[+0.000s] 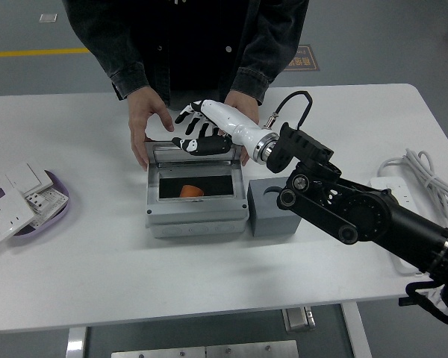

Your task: Pick up the cylinder from the cube,place it in the box,flap close box

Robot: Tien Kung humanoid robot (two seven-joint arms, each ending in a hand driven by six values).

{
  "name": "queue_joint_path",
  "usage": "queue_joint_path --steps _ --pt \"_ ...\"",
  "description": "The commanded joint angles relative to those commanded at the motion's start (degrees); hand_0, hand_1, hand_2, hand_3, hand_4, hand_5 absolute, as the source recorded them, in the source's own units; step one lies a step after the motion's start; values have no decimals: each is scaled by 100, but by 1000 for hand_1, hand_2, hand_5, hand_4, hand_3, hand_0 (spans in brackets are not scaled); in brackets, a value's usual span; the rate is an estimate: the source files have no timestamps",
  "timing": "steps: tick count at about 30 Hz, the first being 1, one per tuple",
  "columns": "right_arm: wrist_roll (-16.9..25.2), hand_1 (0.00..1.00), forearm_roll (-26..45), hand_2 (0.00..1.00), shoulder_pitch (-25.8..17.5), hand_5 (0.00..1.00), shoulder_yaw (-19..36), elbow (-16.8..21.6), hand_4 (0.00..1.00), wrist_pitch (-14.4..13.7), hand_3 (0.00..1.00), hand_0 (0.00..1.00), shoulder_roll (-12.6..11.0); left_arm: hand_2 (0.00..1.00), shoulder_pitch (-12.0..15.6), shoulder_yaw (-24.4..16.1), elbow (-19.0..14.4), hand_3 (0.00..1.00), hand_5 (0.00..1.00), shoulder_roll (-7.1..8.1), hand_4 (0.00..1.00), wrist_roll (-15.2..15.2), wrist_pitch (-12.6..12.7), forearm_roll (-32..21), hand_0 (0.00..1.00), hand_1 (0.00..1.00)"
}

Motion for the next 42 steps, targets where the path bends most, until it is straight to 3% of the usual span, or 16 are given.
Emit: queue_joint_path --steps 10,20,29,34,42 --pt "-672 411 -595 549 -525 459 -309 1132 717 186 671 306 -482 578 5 35 0 638 288 12 716 -45 7 -83 635 662" --pt "-571 432 -452 569 -947 463 -88 1243 701 100 679 340 -540 578 13 1 0 636 287 25 715 -55 10 -79 634 662" --pt "-594 439 -751 572 -1228 466 889 1713 698 88 681 369 -812 577 37 -25 0 636 286 28 715 -43 12 -55 634 662" --pt "-525 435 -995 569 -1704 466 1599 2025 698 53 679 371 -907 577 86 -74 0 636 286 18 715 -5 12 1 634 662" --pt "386 438 -224 570 -2871 465 3081 2104 695 -210 677 370 -667 577 251 -289 0 636 286 26 715 108 52 70 634 662"
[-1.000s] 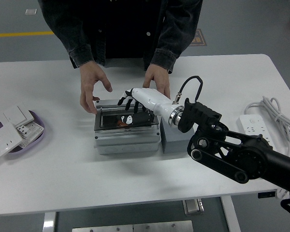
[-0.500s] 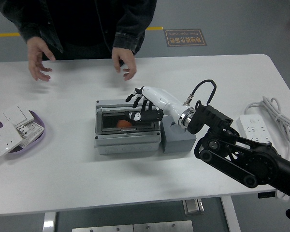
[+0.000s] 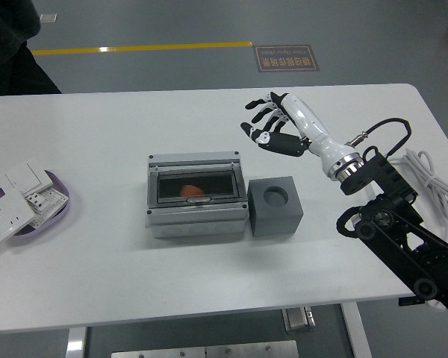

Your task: Pick up the cylinder from the cube,place it in the box,flap close box

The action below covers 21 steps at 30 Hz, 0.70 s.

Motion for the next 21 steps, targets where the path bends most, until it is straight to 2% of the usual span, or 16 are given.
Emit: queue_joint_path --steps 4,8,12,13,21 --pt "538 438 637 569 -611 466 761 -134 684 5 670 375 207 577 109 -77 0 636 286 -17 716 54 18 7 634 663" --pt "978 443 1200 573 -1066 457 1425 -291 683 29 665 384 266 577 195 -100 0 636 287 -31 715 82 19 26 634 663" --pt "1152 443 1621 573 -1179 457 1913 -445 683 59 665 384 263 577 228 -87 0 636 287 -16 715 74 22 -2 634 663" --pt "1179 462 1707 574 -1193 458 2041 -491 686 70 664 411 288 577 234 -81 0 637 287 -9 716 69 22 -12 635 663" --pt "1326 464 2027 575 -1296 449 2292 -654 685 146 665 418 541 579 273 -88 0 638 288 41 717 77 14 12 635 663"
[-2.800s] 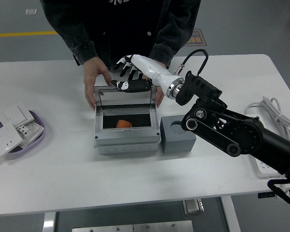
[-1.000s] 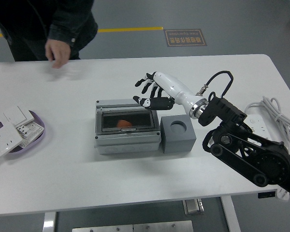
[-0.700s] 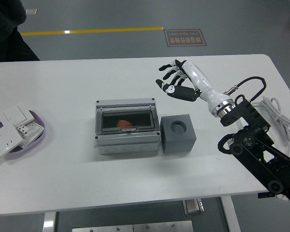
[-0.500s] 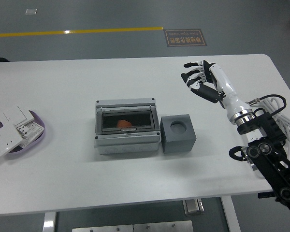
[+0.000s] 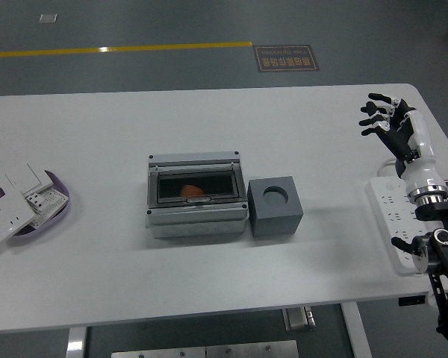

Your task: Pick up the cylinder from the cube,place it in the box,flap close box

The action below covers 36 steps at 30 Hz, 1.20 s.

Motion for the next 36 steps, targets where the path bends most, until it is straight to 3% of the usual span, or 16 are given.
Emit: queue_joint_path --steps 11,24,36 --pt "23 465 83 578 -91 431 93 -49 679 58 665 426 36 580 44 -48 0 637 292 36 718 12 -7 61 636 663" --pt "-90 474 -189 583 -245 428 560 141 685 121 664 435 139 580 170 -173 0 638 290 -103 716 33 38 -30 636 663" --pt "-69 480 -140 587 -292 429 645 239 687 135 664 444 135 580 75 -190 0 638 290 -77 715 10 48 -87 636 664"
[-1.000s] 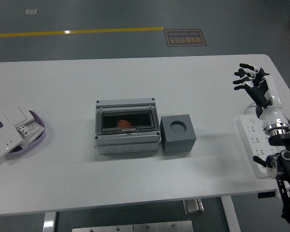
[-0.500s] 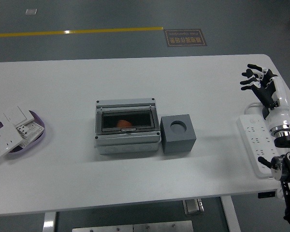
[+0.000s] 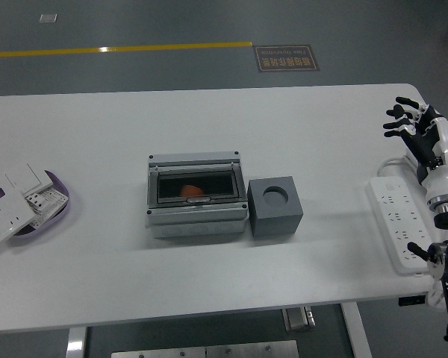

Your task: Pick up the cylinder from the cube,place it in the box,flap close box

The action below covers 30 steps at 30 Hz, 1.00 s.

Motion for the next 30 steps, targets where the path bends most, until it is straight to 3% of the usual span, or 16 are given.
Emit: queue_joint_path --steps 15,16,21,22,27,28,30 --pt "163 488 406 589 -32 432 -3 197 689 220 664 451 -155 580 -220 12 0 640 289 54 717 -54 -20 47 636 664" --pt "195 567 445 615 -46 429 2 190 691 244 670 489 -173 580 -234 16 0 640 289 61 717 -58 -22 48 637 664" --pt "340 567 590 615 -102 429 77 189 691 336 670 489 -237 580 -258 -6 0 640 289 83 717 -43 -19 63 637 664" --pt "350 652 602 678 -106 326 90 186 746 347 678 686 -248 580 -254 -13 0 640 286 84 718 -39 -17 62 637 665" --pt "347 652 617 678 -117 326 137 164 746 365 678 686 -247 580 -235 -50 0 640 286 89 718 -18 -7 65 637 665" --pt "346 675 618 692 -118 236 144 159 778 364 685 708 -240 581 -234 -56 0 640 285 91 717 -16 -5 66 637 665" --pt "349 675 621 692 -119 236 159 146 778 360 685 708 -227 581 -236 -59 0 640 285 95 717 -18 -2 56 637 665"
